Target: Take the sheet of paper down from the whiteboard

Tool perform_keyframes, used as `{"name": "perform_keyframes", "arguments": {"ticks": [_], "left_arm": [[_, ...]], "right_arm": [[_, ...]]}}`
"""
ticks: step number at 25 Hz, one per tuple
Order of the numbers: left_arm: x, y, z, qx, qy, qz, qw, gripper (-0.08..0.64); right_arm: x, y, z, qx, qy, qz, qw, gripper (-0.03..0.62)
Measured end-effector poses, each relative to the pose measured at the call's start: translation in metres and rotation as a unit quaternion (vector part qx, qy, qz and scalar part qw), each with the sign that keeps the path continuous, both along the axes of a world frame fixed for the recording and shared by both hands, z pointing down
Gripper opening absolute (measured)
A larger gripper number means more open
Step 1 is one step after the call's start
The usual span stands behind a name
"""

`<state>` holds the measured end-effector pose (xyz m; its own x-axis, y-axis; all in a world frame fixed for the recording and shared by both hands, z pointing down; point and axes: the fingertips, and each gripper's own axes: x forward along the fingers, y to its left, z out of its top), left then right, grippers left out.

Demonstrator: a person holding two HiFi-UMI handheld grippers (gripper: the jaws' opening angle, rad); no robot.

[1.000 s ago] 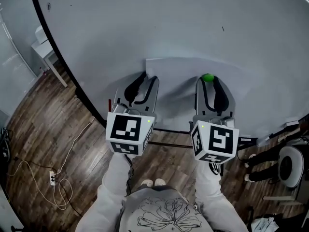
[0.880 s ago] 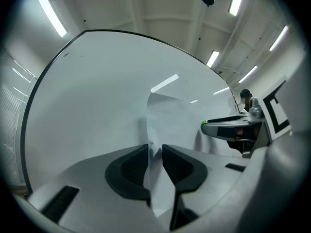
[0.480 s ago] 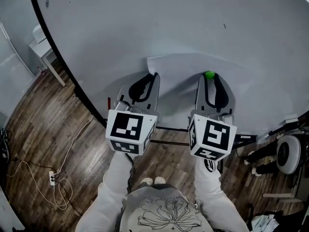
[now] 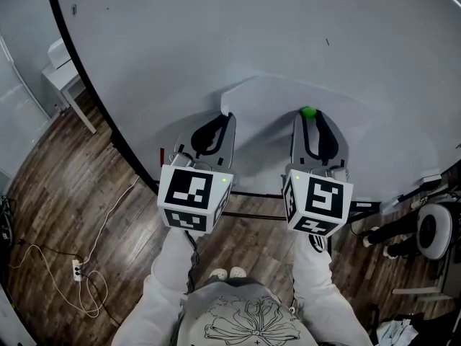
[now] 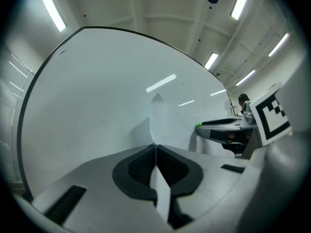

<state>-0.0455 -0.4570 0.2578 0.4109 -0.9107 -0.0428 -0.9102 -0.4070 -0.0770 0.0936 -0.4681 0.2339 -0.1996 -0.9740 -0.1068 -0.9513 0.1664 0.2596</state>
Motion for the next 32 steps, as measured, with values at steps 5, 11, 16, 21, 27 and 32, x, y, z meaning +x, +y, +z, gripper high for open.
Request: {"name": "perform_keyframes", "arguments": {"ticks": [5,11,16,21,27,32], "left_arm": [[-0.004,0.005,0.01,-0.007,-0.02,-0.011,0.9997,0.011],[-0.012,0.01,0.018,-0.019,-0.015,-0.007,0.9997,0.008],[-0.024,0.019,0.021,-0.024,-0.027,-0.022,0.9991,0.008],[-0.034,0.022,0.02,-0.032,-0.036,-0.036,0.9982,0.008],[-0.04,0.027,0.013,-0.027,-0.036,-0.05,0.9977,0.008],[-0.043,0.03,0.006,-0.02,-0.036,-0.051,0.9979,0.008]], "right_arm": [[0.007,0.01,-0.015,0.02,-0.001,0.001,1.0,0.117],[0.016,0.011,-0.033,0.033,-0.001,0.004,0.999,0.117],[0.042,0.006,-0.038,0.021,-0.02,0.02,0.999,0.117],[0.049,-0.001,-0.038,0.006,-0.028,0.019,0.999,0.118],[0.049,0.004,-0.04,0.009,-0.029,0.01,0.999,0.126],[0.044,0.021,-0.039,0.018,-0.036,-0.002,0.999,0.132]]}}
